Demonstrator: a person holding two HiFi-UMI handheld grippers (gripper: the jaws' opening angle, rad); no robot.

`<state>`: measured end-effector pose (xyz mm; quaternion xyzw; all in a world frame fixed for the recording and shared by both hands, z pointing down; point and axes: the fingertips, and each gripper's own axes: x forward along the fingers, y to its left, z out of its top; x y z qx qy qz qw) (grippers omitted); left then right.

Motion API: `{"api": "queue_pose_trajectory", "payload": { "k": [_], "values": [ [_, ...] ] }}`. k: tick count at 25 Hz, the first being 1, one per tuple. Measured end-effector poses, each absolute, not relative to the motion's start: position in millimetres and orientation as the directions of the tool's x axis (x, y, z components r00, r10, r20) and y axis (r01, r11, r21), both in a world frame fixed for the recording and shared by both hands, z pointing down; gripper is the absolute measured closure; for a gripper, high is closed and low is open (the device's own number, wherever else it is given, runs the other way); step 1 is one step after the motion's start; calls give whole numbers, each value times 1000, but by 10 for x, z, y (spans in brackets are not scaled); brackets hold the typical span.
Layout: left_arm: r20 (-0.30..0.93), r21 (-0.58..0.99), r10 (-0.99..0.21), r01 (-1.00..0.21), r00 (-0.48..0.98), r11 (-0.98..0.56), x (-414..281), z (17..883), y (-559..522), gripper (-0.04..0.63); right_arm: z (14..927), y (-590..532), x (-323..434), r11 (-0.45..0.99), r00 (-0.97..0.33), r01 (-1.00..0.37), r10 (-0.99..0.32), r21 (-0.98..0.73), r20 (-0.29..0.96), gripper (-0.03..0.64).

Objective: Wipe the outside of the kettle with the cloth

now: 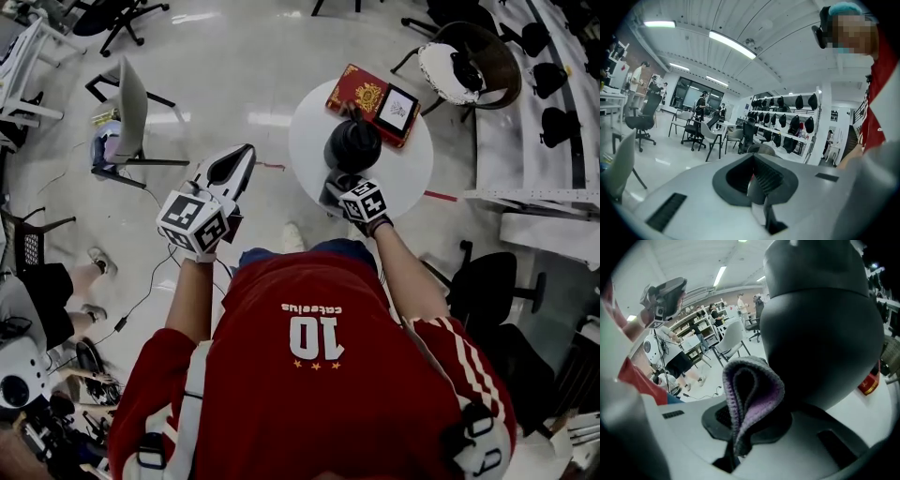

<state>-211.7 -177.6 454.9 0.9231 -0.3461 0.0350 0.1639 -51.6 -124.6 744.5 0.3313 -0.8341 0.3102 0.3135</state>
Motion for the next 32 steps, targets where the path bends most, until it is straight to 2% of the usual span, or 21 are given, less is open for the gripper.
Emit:
{"api": "queue_pose_trajectory", "payload": {
  "k": [7,12,15,25,32],
  "values": [
    [181,285,-649,-671,739,-684,-2363,4586,-1809,588,7404,-1500,-713,371,-523,-848,-473,-378,709,573],
    [177,281,-667,-687,724,-670,-2531,4563,-1804,588,7247,-1705,-900,308,-497,-868,-534,-390,684,573],
    [172,283,-682,-698,711,-657,-2627,4557,-1789,588,7084,-1773,-1030,333,-501,-865,-560,-374,660,572],
    [135,289,-692,-696,709,-657,-2705,4461,-1801,588,6108,-1875,-1515,584,-597,-783,-612,-212,519,574],
    [108,273,-647,-648,755,-711,-2396,4301,-1855,588,5439,-1798,-1355,618,-604,-776,-669,-127,432,572]
  ]
}}
